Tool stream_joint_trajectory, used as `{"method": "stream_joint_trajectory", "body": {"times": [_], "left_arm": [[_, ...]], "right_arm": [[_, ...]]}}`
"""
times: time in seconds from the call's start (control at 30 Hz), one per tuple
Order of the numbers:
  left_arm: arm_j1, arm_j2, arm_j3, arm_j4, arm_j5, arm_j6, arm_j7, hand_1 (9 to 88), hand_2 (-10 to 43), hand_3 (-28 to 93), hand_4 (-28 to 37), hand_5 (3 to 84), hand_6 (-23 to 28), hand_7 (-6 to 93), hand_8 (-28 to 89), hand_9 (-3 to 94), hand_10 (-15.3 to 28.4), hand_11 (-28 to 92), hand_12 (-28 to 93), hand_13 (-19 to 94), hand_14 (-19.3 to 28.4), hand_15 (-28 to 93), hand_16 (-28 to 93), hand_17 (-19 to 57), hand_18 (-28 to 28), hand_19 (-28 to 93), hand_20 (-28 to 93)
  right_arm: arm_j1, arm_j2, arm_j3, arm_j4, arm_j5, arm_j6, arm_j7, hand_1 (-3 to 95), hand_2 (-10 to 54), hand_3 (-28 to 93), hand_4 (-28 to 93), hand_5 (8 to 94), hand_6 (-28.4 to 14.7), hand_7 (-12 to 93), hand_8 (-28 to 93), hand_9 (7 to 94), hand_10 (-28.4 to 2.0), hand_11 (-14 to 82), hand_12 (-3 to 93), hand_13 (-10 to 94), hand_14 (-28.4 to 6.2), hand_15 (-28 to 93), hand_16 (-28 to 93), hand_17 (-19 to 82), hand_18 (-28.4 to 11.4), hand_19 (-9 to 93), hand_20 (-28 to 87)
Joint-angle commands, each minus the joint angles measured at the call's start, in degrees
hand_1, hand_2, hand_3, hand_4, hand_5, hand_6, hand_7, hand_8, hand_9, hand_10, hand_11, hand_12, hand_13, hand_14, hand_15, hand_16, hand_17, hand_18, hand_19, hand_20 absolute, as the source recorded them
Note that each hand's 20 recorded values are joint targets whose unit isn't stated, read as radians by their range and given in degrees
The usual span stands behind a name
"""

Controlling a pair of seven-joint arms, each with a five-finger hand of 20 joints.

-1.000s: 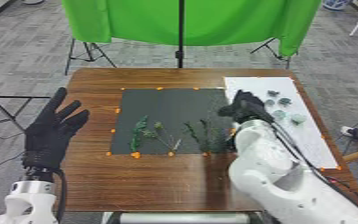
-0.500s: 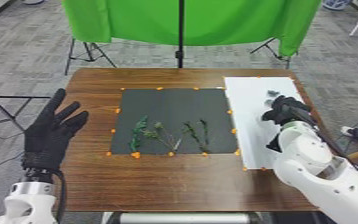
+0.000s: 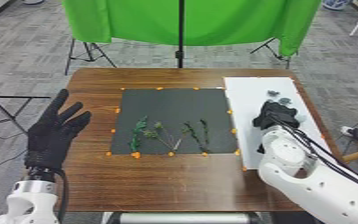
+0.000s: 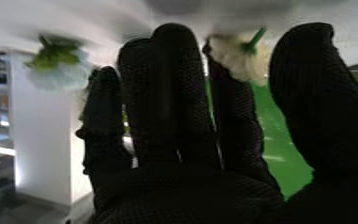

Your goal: Arrange flowers

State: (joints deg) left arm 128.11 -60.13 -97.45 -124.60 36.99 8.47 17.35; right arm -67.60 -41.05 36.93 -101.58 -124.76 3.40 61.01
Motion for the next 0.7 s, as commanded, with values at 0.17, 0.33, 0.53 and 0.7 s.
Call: {"method": "stream_joint_trajectory", "body": {"times": [0.17, 0.33, 0.53, 0.7], "left_arm": [[0.33, 0.35, 0.37, 0.31, -0.43, 0.01, 1.28, 23.2, 6.5, 77, -28.3, 30.2, 2.7, 11.8, -11, 28.0, 17.3, 19, 10, 22, 28.3, 46, -7, -8.5, 28.4, 48, 24], [1.55, 0.97, -0.9, -0.36, -0.47, 0.2, 1.84, 23.3, 6.6, 77, -28.3, 30.2, 2.7, 11.8, -11, 28.0, 17.4, 19, 10, 22, 28.2, 46, -7, -8.5, 28.4, 48, 24], [1.86, 2.05, -1.36, -1.11, -1.12, 1.18, 3.68, 22.9, 6.6, 77, -28.3, 30.2, 2.8, 11.8, -11, 28.0, 17.4, 19, 10, 22, 28.3, 46, -7, -8.5, 28.4, 48, 24], [-0.21, 3.33, -0.83, -1.26, -1.57, 2.38, 4.49, 22.3, 6.7, 77, -28.3, 30.5, 2.7, 11.9, -11, 28.3, 17.4, 19, 10, 22, 28.3, 46, -7, -8.6, 28.4, 49, 24]], "right_arm": [[3.47, -1.11, -7.33, 3.66, -6.4, 6.08, 1.05, 56.2, -9.5, 60, -28, 86.4, 4.0, 13, -2, 85.8, -8.7, 29.8, 27.4, 70, -7.4, 70, 18, 24, -28.0, 79, 43], [4.6, -2.91, -7.34, -1.39, -10.25, 12.0, -2.58, 58.1, -9.5, 60, -28, 89.1, 3.3, 13, 0, 89.3, -7.9, 32.5, 27.5, 74, -6.0, 71, 19, 26, -26.6, 81, 44], [11.99, -12.29, -13.6, -4.87, -9.4, 14.26, -12.35, 56.7, -9.5, 63, -28, 89.4, 3.2, 13, 0, 89.6, -7.9, 32.4, 27.9, 74, -6.2, 72, 20, 26, -26.2, 82, 44], [15.83, -22.85, -18.33, -0.33, -8.75, 12.34, -21.03, 55.3, -9.5, 64, -28, 89.0, 3.4, 13, 0, 89.0, -8.0, 33.4, 28.2, 72, -6.7, 73, 21, 24, -25.4, 82, 45]]}}
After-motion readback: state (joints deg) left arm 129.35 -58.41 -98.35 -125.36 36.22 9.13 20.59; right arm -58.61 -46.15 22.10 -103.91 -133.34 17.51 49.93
